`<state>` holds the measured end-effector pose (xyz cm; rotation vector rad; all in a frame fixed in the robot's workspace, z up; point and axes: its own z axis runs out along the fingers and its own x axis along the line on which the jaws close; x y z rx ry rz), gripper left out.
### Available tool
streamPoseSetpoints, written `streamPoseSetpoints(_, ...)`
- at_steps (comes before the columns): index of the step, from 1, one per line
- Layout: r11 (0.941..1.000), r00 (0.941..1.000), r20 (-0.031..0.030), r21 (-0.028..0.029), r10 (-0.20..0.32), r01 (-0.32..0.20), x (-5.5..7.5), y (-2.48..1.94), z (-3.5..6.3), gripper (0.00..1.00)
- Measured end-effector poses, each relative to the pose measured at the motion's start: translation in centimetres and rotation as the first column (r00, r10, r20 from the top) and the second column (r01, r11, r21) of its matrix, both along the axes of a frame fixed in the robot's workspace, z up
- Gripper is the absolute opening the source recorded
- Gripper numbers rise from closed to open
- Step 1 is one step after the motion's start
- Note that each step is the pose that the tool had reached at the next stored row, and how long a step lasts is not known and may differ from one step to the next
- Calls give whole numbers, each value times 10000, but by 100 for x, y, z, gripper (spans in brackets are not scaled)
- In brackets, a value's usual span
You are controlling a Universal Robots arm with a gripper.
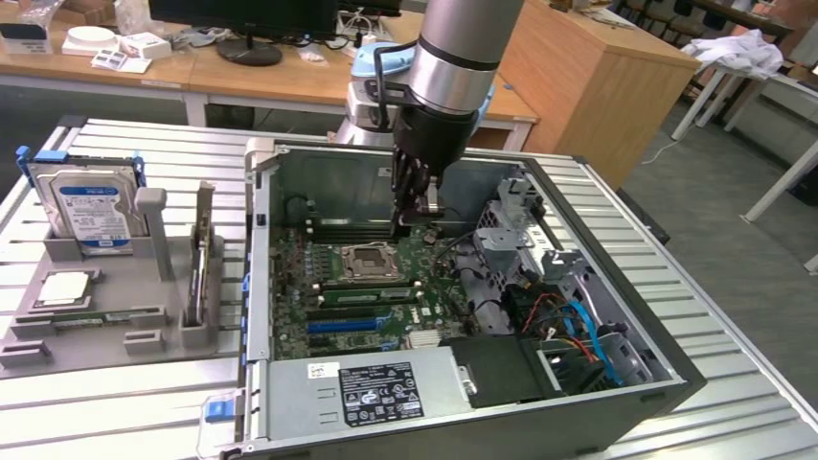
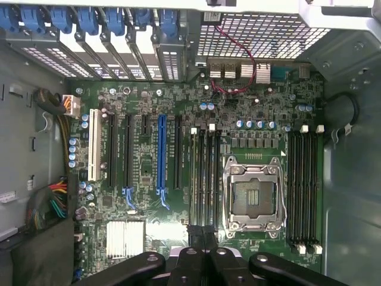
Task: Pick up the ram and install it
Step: 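Press down the ram until it locks into place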
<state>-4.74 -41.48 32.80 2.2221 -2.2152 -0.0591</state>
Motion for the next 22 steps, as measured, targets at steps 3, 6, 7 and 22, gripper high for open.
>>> streamPoseSetpoints(3,10000,10000,0,0,0,0,0,0,0,11)
streamPoseSetpoints(6,10000,10000,0,1,0,0,0,0,0,11)
streamPoseSetpoints(7,10000,10000,1,1,0,0,0,0,0,11)
streamPoseSetpoints(22,9911,9911,0,0,-1329,1329,-2,0,-6,11)
